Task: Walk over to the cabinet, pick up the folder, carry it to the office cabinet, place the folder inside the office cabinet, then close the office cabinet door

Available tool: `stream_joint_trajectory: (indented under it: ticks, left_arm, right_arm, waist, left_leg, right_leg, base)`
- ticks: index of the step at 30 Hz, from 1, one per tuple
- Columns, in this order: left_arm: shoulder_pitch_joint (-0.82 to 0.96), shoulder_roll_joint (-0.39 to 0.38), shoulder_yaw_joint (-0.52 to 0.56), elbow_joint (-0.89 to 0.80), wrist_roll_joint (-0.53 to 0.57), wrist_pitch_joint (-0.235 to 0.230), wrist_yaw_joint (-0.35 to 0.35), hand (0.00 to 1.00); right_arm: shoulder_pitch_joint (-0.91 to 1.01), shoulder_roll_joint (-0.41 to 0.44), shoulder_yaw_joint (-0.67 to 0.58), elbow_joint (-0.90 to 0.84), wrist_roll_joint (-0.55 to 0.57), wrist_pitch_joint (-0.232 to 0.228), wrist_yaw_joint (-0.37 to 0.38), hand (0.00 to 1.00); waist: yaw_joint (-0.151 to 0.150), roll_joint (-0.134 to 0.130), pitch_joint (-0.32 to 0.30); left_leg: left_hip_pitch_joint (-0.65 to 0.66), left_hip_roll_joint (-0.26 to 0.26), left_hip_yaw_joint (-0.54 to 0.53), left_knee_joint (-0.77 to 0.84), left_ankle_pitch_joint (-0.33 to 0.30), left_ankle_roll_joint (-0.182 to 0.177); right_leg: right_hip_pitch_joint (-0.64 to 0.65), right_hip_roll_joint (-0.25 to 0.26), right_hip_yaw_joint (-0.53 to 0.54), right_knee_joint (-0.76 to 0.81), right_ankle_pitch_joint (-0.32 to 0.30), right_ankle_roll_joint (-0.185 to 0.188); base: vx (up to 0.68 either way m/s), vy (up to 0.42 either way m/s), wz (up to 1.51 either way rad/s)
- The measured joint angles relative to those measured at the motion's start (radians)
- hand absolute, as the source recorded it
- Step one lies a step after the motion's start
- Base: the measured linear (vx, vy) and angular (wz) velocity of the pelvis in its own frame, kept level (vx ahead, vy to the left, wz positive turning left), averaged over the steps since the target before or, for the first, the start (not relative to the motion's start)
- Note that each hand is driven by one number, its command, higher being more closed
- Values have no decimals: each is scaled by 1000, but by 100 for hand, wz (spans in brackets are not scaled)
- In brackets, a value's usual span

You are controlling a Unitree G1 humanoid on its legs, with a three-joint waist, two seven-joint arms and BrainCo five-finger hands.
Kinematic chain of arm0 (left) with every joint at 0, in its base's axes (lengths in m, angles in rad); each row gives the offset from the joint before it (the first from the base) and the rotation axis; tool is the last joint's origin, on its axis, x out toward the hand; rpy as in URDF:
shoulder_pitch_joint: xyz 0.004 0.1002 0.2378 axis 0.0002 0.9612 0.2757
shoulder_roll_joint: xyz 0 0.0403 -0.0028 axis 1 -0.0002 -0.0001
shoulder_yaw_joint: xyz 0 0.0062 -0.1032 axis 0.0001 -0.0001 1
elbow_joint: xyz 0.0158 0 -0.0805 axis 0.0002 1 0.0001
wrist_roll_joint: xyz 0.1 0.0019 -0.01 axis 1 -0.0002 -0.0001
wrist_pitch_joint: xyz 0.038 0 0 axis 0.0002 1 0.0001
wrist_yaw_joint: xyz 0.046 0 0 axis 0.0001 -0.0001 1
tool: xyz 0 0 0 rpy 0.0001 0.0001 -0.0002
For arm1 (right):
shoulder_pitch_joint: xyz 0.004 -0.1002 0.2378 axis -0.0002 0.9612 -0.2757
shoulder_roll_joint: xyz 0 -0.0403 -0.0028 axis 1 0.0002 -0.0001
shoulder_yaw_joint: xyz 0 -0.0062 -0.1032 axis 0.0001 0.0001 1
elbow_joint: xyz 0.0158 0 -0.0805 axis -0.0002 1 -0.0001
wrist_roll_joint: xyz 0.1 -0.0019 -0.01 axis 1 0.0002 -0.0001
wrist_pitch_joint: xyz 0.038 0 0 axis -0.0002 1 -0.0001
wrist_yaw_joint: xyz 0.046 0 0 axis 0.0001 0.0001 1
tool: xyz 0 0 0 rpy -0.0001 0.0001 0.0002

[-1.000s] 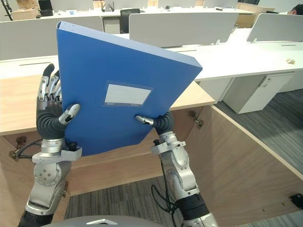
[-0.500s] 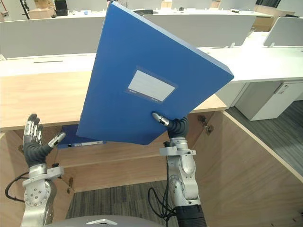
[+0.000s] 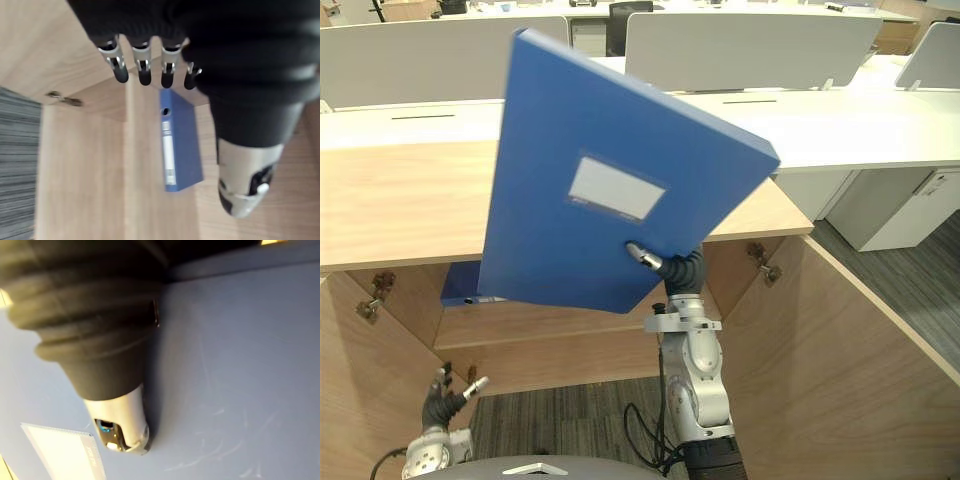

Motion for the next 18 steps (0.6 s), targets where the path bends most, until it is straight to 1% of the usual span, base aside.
stream_joint_trajectory:
  ticks: [1,4,5,7,8,11,13,15,17,18]
  left_arm:
    - [-15,9,-1,78,1,8,-7,0]
    - [-36,29,-18,173,9,15,-19,0]
    - [-45,34,-20,207,35,18,-19,0]
    - [-60,44,-22,261,64,21,-20,0]
    - [-73,52,-25,289,84,23,-20,0]
    - [-89,65,-35,346,120,28,-21,0]
    - [-97,67,-37,367,122,33,-25,0]
    - [-106,70,-40,393,123,37,-26,0]
    - [-121,82,-59,399,124,41,-27,0]
    - [-128,88,-69,400,133,41,-28,0]
  right_arm:
    - [0,-16,40,6,-24,0,0,100]
    - [0,-36,126,40,-75,2,2,100]
    - [-2,-42,150,62,-98,3,3,100]
    - [-2,-46,172,99,-127,5,7,100]
    - [-6,-50,183,125,-143,10,5,100]
    - [-18,-67,220,172,-192,14,7,100]
    - [-26,-72,250,189,-232,17,7,100]
    - [-33,-97,287,192,-262,20,9,100]
    - [-78,-117,331,225,-296,24,15,100]
    - [-115,-127,357,249,-331,28,14,100]
  waist:
    - [0,-2,1]
    - [1,-11,7]
    - [3,-15,8]
    - [6,-11,13]
    - [6,-16,12]
    - [7,-6,23]
    - [5,0,29]
    - [5,5,36]
    - [7,2,55]
    - [18,2,71]
  left_leg:
    - [-4,2,2,0,-1,-1]
    - [-12,9,8,0,-1,-2]
    - [-12,11,10,0,-1,-3]
    - [-10,11,10,0,-4,-6]
    - [-7,11,10,0,-5,-6]
    - [-6,12,20,0,-10,-6]
    - [-6,11,28,0,-14,-6]
    - [-8,11,28,1,-17,-5]
    - [-15,15,43,7,-18,-6]
    - [-33,18,60,8,-17,-6]
  right_leg:
    - [-5,2,2,0,0,-2]
    - [-15,9,8,0,1,-7]
    - [-16,12,11,0,1,-8]
    - [-12,14,10,-4,2,-8]
    - [-10,15,11,-5,2,-7]
    - [-12,15,19,-6,0,-10]
    - [-16,16,28,-6,-1,-11]
    - [-19,15,28,-5,-4,-11]
    - [-47,16,41,20,-12,-16]
    - [-91,21,59,58,-16,-17]
  base:
    - [25,-12,-6]
    - [23,-18,-6]
    - [22,-17,-6]
    - [0,0,0]
    - [0,0,0]
    - [2,1,-8]
    - [12,6,-12]
    - [24,2,-5]
    - [1,4,-22]
    - [-12,-13,-27]
